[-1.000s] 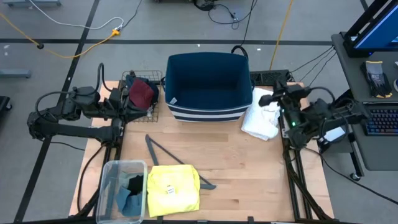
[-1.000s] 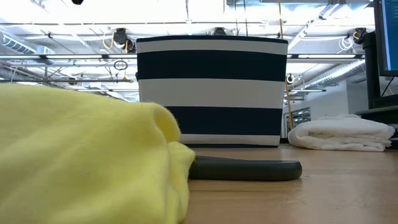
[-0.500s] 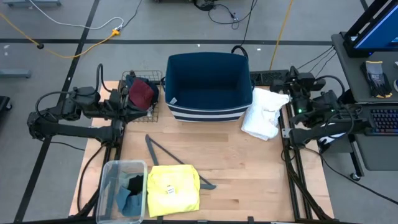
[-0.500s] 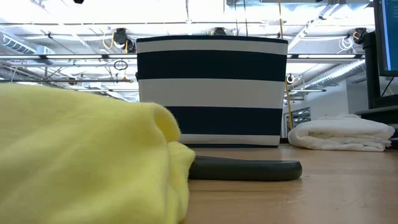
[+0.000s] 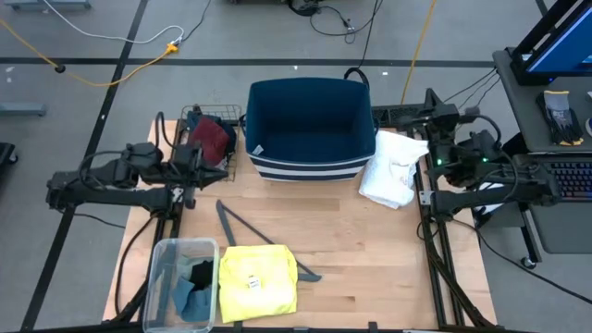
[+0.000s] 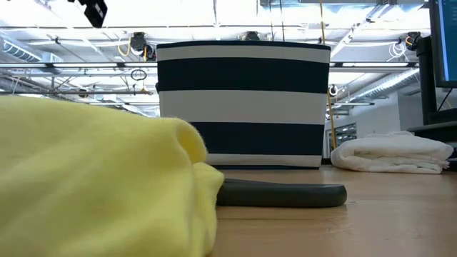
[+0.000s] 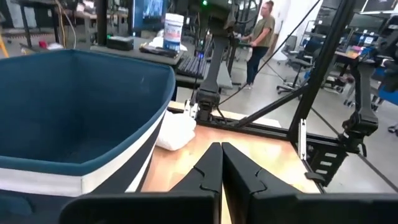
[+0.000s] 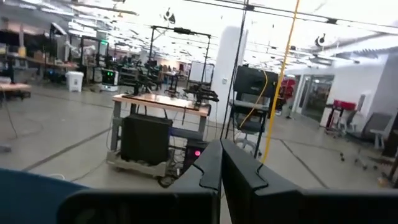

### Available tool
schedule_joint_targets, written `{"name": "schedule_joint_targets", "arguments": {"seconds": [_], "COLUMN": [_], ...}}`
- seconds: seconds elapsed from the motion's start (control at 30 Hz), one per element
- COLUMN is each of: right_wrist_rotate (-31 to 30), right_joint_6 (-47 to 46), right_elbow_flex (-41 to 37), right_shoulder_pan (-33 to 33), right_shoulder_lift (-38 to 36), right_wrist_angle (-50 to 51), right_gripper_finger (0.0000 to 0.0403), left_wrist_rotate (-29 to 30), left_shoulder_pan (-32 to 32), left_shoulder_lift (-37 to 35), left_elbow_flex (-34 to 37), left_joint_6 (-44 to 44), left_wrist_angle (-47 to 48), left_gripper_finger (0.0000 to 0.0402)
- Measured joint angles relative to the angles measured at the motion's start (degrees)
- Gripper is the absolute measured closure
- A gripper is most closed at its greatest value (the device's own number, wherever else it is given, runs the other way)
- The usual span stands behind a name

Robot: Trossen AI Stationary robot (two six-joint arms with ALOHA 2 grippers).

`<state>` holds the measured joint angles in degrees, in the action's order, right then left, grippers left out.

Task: Pick & Place Cloths
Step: Put the white blouse into the blue laundry bin

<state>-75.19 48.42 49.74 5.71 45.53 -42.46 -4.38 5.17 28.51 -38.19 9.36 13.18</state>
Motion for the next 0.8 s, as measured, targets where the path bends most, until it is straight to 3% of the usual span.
{"name": "schedule_joint_targets", "arguments": {"seconds": [0.27, 0.47, 0.63, 0.8], "right_wrist_rotate": [-11.9, -11.2, -6.8, -5.0], "right_joint_6": [0.7, 1.6, 2.2, 2.1], "right_elbow_flex": [1.8, 5.9, 9.7, 14.4], "right_shoulder_pan": [0.7, 0.7, 0.7, 0.7], "right_shoulder_lift": [1.0, 3.4, 5.3, 7.4], "right_wrist_angle": [0.7, 0.7, 1.1, 7.1], "right_gripper_finger": [0.0403, 0.0403, 0.0403, 0.0403], "left_wrist_rotate": [1.9, 1.9, 1.9, 1.9], "left_shoulder_pan": [0.0, 0.0, 0.0, 0.0], "left_shoulder_lift": [-7.3, -10.1, -10.7, -10.7], "left_elbow_flex": [5.3, 5.8, 5.8, 5.8], "left_joint_6": [0.4, 1.3, 1.5, 1.9], "left_wrist_angle": [-0.2, -0.1, 0.0, 0.2], "left_gripper_finger": [0.0394, 0.0395, 0.0399, 0.0393]}}
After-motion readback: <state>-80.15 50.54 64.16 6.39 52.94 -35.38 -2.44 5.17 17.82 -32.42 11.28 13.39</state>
